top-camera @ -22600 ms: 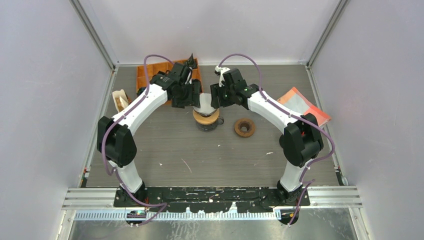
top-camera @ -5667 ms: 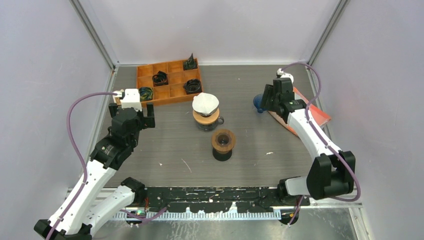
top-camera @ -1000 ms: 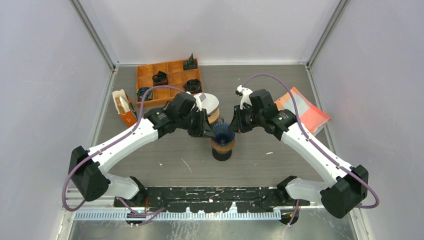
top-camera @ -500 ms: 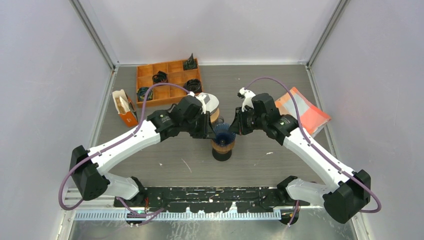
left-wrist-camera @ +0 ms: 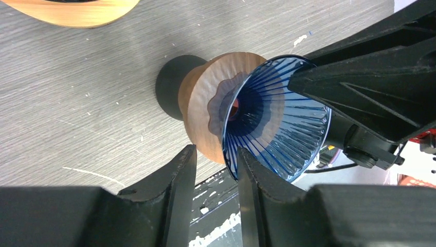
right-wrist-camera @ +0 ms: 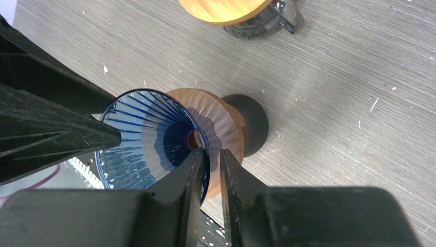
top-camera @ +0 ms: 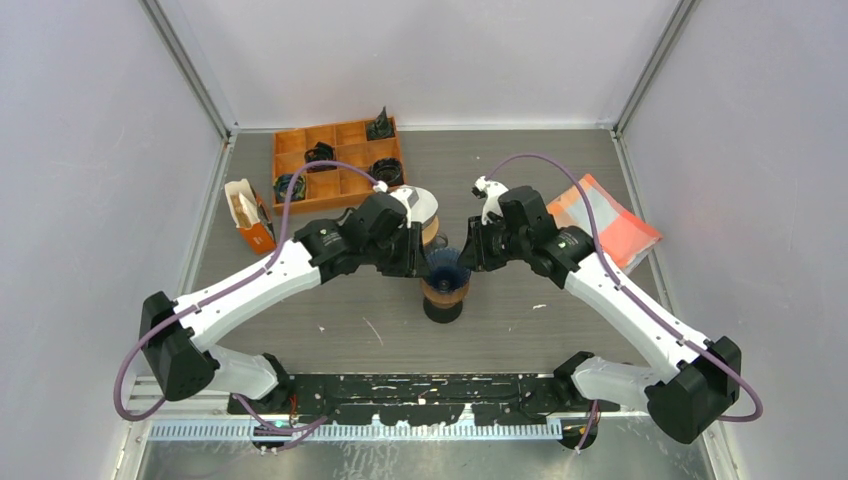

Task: Place the coffee filter in the dripper

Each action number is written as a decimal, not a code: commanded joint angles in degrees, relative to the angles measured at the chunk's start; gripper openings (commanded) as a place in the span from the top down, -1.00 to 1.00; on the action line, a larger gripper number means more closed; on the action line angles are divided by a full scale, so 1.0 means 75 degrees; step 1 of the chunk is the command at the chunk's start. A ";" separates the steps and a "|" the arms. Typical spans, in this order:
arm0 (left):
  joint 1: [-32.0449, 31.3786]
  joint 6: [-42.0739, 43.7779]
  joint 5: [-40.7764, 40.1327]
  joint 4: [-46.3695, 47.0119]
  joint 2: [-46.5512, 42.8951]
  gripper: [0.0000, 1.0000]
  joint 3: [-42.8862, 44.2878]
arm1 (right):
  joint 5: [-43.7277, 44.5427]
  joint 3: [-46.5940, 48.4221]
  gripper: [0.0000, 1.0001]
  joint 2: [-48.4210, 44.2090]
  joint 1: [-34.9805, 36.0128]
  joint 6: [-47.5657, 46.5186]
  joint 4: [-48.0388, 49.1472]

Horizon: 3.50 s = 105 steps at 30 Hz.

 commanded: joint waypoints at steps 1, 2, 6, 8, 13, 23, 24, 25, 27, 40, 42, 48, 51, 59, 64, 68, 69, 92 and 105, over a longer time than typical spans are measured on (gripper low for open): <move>0.0182 0.0255 -0.0487 -0.0478 -0.0435 0.25 0.0350 | 0.0616 0.0572 0.47 0.0049 -0.0004 -0.0040 -0.0635; 0.0210 0.0255 -0.0505 -0.0450 -0.0478 0.20 0.0383 | 0.0638 0.0686 0.44 0.0055 -0.0005 -0.0034 -0.0626; 0.0389 0.0400 -0.0585 -0.0439 -0.0677 0.01 0.0578 | 0.0653 0.1189 0.32 0.0101 -0.0012 -0.0033 -0.0595; 0.0511 0.0505 -0.0722 -0.0485 -0.0684 -0.06 0.0636 | 0.0677 0.1423 0.25 0.0115 -0.0005 -0.0039 -0.0560; 0.1127 0.0819 -0.1184 -0.0754 -0.1310 -0.28 0.0590 | 0.1031 0.1706 -0.01 0.0071 -0.0016 -0.0215 -0.0461; 0.3087 0.1649 -0.2040 -0.1113 -0.2203 -0.65 0.0043 | 0.2677 0.1264 -0.51 -0.0543 -0.0070 -0.0730 -0.0004; 0.3299 0.1745 -0.2124 -0.1206 -0.2226 -0.67 0.0012 | 0.2849 0.1174 -0.56 -0.0617 -0.0074 -0.0778 0.0067; 0.3506 0.1858 -0.2214 -0.1289 -0.2247 -0.69 -0.0022 | 0.3001 0.1075 -0.60 -0.0717 -0.0085 -0.0839 0.0163; 0.3888 0.2055 -0.2414 -0.1284 -0.2235 -0.71 -0.0056 | 0.3266 0.0858 -0.69 -0.0900 -0.0115 -0.0956 0.0345; 0.6879 0.2454 -0.1627 -0.0211 -0.1406 -0.69 0.0065 | 0.4812 -0.0721 -1.00 -0.1982 -0.0216 -0.1847 0.1803; 0.7277 0.2413 -0.1554 -0.0064 -0.1171 -0.67 0.0144 | 0.4929 -0.0896 -1.00 -0.2101 -0.0218 -0.1900 0.1991; 0.8115 0.2194 -0.1305 0.0325 -0.0334 -0.48 0.0432 | 0.5167 -0.1350 -1.00 -0.2335 -0.0216 -0.1971 0.2305; 0.8253 0.2195 -0.1441 0.0503 0.0017 -0.32 0.0639 | 0.5256 -0.1536 -1.00 -0.2449 -0.0216 -0.2028 0.2460; 0.8532 0.2281 -0.1758 0.0750 0.1009 0.21 0.1260 | 0.5443 -0.2087 -0.99 -0.2803 -0.0216 -0.2152 0.2969; 0.8561 0.2312 -0.1730 0.0786 0.1574 0.39 0.1536 | 0.5426 -0.2182 -0.99 -0.2830 -0.0215 -0.2166 0.3084; 0.8561 0.2330 -0.1673 0.0786 0.1997 0.50 0.1681 | 0.5404 -0.2198 -0.99 -0.2796 -0.0216 -0.2166 0.3111; 0.8561 0.2340 -0.1673 0.0774 0.2112 0.51 0.1707 | 0.5395 -0.2205 -0.99 -0.2791 -0.0216 -0.2166 0.3115; 0.8558 0.2373 -0.1515 0.0838 0.3190 0.55 0.2007 | 0.5146 -0.2269 -0.99 -0.2650 -0.0216 -0.2237 0.3174; 0.8561 0.2387 -0.1462 0.0891 0.3451 0.60 0.2046 | 0.5030 -0.2269 -0.99 -0.2613 -0.0216 -0.2225 0.3185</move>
